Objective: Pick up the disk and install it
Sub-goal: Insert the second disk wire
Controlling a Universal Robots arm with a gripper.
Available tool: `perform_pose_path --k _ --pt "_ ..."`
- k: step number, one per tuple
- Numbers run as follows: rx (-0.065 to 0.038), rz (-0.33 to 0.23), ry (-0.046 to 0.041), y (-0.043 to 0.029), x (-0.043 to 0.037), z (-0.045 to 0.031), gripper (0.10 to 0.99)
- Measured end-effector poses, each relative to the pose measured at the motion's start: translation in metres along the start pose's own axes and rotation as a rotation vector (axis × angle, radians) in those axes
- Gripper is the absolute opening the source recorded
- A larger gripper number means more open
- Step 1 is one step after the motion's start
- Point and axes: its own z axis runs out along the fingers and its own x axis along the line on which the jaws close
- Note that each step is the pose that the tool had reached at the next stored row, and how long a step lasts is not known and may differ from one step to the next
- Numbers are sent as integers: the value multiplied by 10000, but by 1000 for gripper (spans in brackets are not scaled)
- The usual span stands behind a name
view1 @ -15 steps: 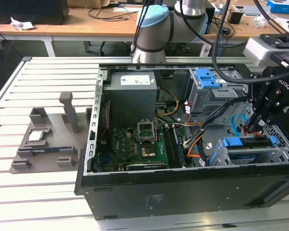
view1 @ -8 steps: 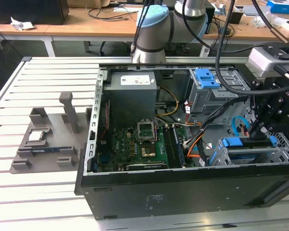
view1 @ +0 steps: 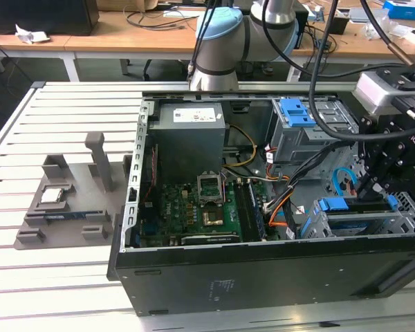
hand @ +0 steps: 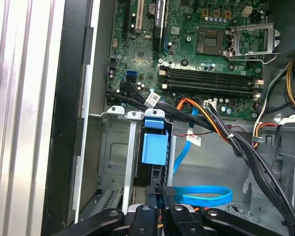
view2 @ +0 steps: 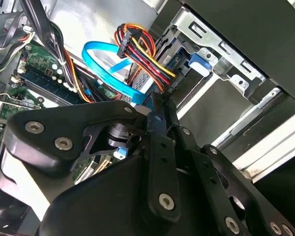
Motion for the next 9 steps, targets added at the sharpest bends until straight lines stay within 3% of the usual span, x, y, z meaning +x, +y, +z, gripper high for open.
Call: perform_pose_path --k 9 --pt "2 0 -21 15 14 34 161"
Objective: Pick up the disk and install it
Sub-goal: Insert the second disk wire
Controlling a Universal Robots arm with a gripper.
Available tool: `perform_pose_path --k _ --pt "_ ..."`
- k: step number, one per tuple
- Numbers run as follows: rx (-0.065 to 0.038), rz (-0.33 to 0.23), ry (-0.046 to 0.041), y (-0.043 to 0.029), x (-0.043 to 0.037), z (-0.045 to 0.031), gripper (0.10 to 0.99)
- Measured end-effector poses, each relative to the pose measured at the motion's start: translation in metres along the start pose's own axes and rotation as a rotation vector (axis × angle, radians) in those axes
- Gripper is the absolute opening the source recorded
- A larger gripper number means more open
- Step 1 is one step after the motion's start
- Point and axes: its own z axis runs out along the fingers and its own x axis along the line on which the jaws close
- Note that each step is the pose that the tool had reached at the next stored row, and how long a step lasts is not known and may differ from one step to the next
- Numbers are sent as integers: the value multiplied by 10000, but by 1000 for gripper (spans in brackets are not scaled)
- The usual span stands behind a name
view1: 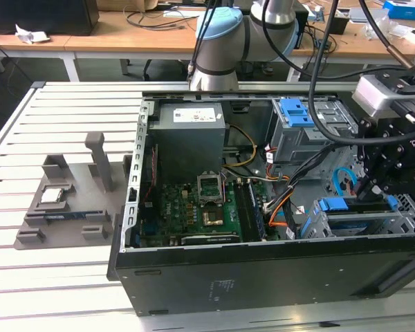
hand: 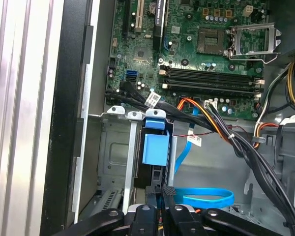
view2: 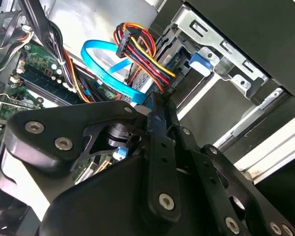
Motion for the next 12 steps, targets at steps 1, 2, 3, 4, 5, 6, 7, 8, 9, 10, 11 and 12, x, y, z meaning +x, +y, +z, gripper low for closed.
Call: perform_pose_path --k 1,2,3,4,5,6,7,8,9,10,11,12 --pt "0 -1 2 0 -1 7 161" --pt "-1 0 3 0 -1 21 161" --pt "0 1 5 -2 -1 32 161" --pt "-1 1 4 -3 -1 33 161" --pt "0 2 4 -3 0 33 161" --pt "-1 0 2 -5 -1 34 161" --pt "-1 0 -4 -5 -1 37 173" --pt "0 1 -3 -5 -1 36 173" --pt "-1 1 11 -6 -1 36 173" --pt "-3 2 31 -5 0 17 235" --pt "-6 3 67 -3 -2 -47 235" --pt "-9 3 90 -1 -10 -117 235"
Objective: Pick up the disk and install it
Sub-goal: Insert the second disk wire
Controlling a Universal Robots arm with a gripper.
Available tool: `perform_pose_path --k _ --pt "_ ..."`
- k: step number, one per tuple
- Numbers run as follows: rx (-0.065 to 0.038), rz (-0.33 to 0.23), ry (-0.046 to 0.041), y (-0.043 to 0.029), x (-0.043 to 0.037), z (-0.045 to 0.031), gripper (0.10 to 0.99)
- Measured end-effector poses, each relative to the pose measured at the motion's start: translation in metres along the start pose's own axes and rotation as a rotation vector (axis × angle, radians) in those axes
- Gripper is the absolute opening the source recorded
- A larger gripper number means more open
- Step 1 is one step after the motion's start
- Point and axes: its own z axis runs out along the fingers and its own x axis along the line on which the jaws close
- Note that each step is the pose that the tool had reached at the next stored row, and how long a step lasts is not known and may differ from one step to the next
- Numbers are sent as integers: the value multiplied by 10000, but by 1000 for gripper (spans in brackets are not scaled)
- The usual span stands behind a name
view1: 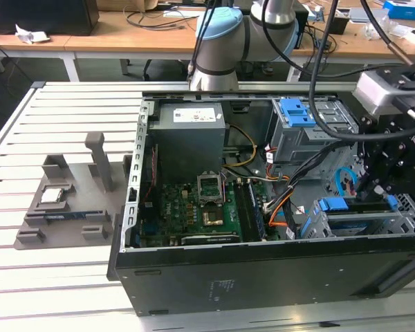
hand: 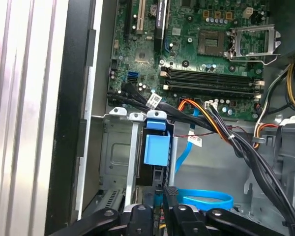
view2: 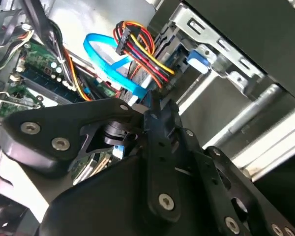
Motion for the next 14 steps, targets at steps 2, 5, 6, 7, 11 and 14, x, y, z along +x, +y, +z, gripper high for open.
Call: perform_pose_path --k 2,5,6,7,11,14 --pt "-3 0 33 2 -22 -118 235" --pt "-5 1 59 7 -40 -284 106" --pt "-6 1 60 8 -42 -310 106" --pt "-6 1 60 8 -42 -322 106" --pt "-6 1 59 8 -41 -324 106" --pt "-6 1 59 8 -42 -325 106"
